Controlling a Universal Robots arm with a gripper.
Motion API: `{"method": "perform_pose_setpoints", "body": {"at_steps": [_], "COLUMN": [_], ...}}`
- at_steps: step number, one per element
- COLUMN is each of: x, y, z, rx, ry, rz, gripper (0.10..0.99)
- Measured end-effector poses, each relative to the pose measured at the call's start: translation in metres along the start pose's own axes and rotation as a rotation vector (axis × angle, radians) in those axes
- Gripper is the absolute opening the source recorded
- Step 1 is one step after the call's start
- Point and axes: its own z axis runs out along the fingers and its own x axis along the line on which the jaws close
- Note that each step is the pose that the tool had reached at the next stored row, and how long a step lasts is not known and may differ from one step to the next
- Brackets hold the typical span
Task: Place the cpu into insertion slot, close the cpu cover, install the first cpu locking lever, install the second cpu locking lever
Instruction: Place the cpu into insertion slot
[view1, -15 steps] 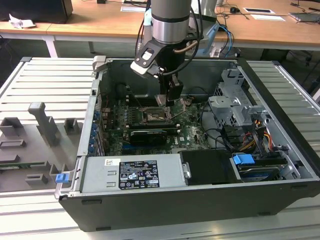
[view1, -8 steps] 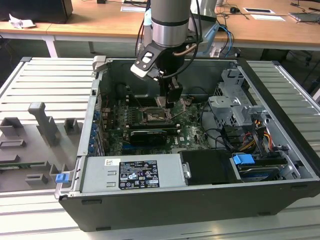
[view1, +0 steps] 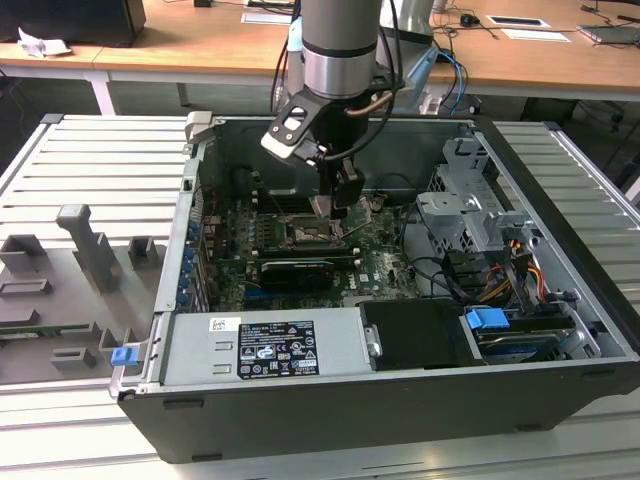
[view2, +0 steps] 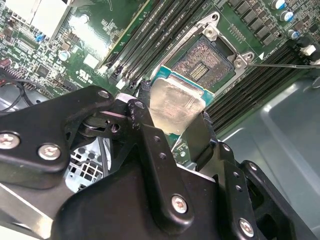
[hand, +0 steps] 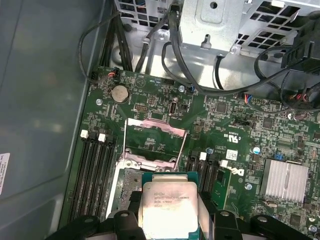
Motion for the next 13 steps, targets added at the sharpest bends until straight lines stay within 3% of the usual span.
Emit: {"method": "perform_pose_setpoints", "body": {"at_steps": [5,13], "x": [0.0001,0.0004], "y": [-0.0004,-0.0015], "z": [0.0049,0.0198], "rx": [0.0,-0.002], "ry": [-0.0007,-0.0085], "rz": [0.002,0.114], "gripper": [0.525,0.525]}}
